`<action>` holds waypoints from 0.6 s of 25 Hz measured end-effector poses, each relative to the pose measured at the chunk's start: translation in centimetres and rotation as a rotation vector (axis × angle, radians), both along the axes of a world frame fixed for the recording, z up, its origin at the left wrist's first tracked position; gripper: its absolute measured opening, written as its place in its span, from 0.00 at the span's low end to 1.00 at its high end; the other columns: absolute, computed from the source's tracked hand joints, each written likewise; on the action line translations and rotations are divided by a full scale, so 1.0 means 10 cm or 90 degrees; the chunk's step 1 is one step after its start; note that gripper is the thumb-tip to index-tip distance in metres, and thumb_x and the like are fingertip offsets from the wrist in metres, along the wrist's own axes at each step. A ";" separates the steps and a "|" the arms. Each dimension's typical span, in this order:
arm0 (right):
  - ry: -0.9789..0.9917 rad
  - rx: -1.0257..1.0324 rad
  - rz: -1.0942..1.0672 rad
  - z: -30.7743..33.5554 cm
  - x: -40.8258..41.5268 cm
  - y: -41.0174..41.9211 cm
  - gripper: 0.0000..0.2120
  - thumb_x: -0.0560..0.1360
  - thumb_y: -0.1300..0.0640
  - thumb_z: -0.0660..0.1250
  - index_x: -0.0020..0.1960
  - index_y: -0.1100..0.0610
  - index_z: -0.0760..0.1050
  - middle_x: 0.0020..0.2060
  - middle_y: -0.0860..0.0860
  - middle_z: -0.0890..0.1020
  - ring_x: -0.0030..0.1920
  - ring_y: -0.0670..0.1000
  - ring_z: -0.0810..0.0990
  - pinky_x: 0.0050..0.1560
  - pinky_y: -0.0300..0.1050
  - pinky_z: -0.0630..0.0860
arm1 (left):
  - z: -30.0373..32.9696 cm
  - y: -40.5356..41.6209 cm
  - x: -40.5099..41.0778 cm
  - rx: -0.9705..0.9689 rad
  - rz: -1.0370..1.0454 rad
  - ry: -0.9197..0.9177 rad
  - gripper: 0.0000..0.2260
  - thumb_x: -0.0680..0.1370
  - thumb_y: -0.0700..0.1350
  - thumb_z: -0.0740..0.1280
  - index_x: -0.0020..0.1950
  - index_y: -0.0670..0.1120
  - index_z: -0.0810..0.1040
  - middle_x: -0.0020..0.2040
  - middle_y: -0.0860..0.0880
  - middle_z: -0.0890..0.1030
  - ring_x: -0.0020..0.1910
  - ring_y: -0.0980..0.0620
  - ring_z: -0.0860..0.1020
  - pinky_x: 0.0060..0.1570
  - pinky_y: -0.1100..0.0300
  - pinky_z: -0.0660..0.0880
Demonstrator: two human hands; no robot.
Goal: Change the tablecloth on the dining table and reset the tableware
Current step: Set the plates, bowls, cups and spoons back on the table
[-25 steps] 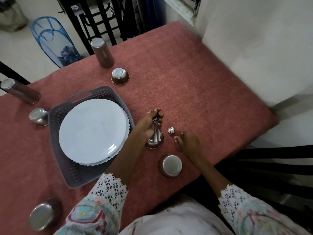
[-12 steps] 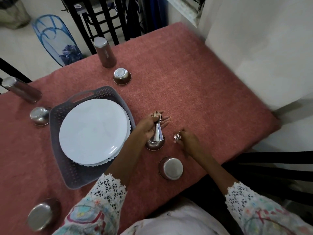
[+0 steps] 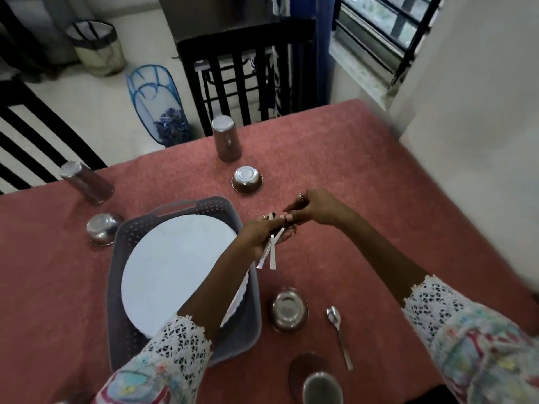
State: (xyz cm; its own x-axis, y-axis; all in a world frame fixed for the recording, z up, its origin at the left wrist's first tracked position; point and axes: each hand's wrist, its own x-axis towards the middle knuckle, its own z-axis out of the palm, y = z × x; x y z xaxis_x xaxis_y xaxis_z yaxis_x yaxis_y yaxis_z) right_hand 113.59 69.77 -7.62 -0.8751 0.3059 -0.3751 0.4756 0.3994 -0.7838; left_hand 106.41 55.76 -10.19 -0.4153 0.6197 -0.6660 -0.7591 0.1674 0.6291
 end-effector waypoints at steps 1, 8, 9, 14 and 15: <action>-0.016 0.019 0.016 0.00 -0.13 0.16 0.10 0.70 0.66 0.71 0.52 0.66 0.81 0.43 0.58 0.84 0.36 0.47 0.82 0.43 0.40 0.81 | 0.00 0.04 -0.12 -0.003 0.024 -0.003 0.05 0.79 0.34 0.60 0.46 0.36 0.73 0.32 0.41 0.81 0.27 0.50 0.82 0.30 0.62 0.80; 0.248 0.397 -0.327 -0.51 -1.30 0.91 0.05 0.72 0.64 0.68 0.44 0.66 0.81 0.39 0.61 0.83 0.40 0.59 0.82 0.42 0.52 0.79 | -0.30 0.18 -0.85 -0.031 0.230 0.033 0.09 0.80 0.34 0.59 0.41 0.35 0.73 0.29 0.41 0.79 0.26 0.49 0.80 0.28 0.64 0.78; 0.277 0.452 -0.308 -0.66 -1.47 0.88 0.03 0.71 0.66 0.68 0.43 0.66 0.80 0.38 0.61 0.81 0.38 0.59 0.81 0.39 0.50 0.79 | -0.33 0.24 -0.91 -0.015 0.229 0.023 0.09 0.80 0.34 0.59 0.41 0.35 0.73 0.33 0.39 0.77 0.26 0.48 0.79 0.28 0.64 0.78; 0.260 0.557 -0.170 -1.63 -1.67 0.54 0.05 0.66 0.66 0.72 0.42 0.63 0.81 0.38 0.57 0.82 0.34 0.57 0.80 0.31 0.44 0.77 | -0.37 0.48 -1.22 -0.009 0.222 -0.013 0.09 0.80 0.34 0.58 0.43 0.34 0.73 0.32 0.37 0.80 0.25 0.48 0.81 0.27 0.62 0.79; 0.259 0.531 -0.162 -1.74 -1.63 0.48 0.05 0.68 0.64 0.69 0.43 0.63 0.81 0.40 0.56 0.82 0.36 0.57 0.81 0.33 0.44 0.77 | -0.37 0.49 -1.28 -0.019 0.221 -0.018 0.09 0.80 0.34 0.58 0.42 0.34 0.73 0.29 0.39 0.80 0.24 0.48 0.81 0.27 0.62 0.79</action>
State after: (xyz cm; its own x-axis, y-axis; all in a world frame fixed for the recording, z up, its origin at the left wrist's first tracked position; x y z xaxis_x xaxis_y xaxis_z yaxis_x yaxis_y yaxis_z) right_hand 97.33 74.61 -25.00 -0.7609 0.5358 0.3661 0.3797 0.8251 -0.4184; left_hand 93.61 60.64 -13.90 -0.5798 0.4245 -0.6954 -0.7905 -0.0865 0.6064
